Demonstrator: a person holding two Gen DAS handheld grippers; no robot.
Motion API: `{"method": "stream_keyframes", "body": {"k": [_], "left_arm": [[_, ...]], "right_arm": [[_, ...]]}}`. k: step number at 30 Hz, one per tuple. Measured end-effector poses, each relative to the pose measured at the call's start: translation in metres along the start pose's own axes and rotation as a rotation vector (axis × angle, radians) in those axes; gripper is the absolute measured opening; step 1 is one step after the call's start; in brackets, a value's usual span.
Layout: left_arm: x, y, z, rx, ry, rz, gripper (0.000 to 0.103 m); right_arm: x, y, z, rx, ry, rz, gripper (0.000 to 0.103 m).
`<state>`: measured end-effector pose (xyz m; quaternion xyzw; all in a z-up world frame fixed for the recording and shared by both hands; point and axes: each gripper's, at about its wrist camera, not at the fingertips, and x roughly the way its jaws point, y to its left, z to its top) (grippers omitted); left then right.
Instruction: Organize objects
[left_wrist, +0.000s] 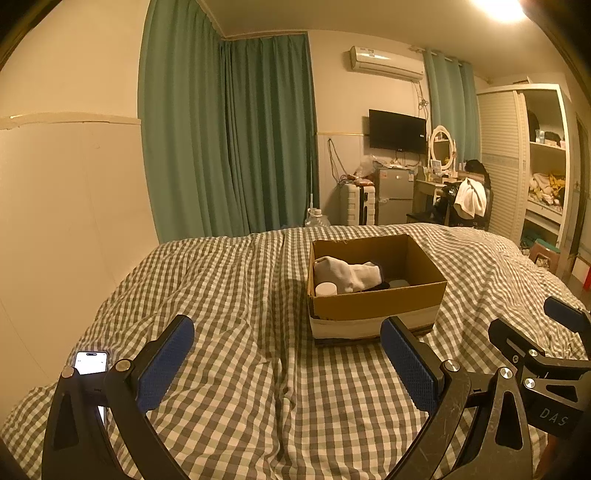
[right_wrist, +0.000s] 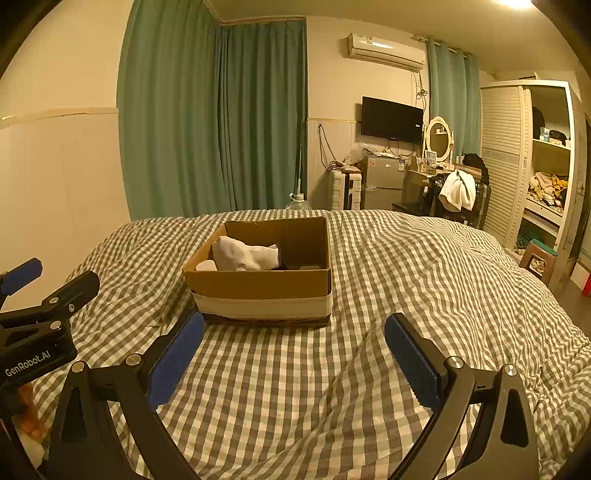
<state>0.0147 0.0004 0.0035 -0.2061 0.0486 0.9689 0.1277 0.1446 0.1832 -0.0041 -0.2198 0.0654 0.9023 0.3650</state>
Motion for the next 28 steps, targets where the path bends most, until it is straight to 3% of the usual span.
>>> {"method": "stream_keyframes", "body": {"k": [28], "left_arm": [[0.0030,0.0015,-0.0010,0.008,0.015,0.010,0.103]], "right_arm": [[0.0031,0.0026,-0.0031,-0.009,0.018,0.001,0.099]]}}
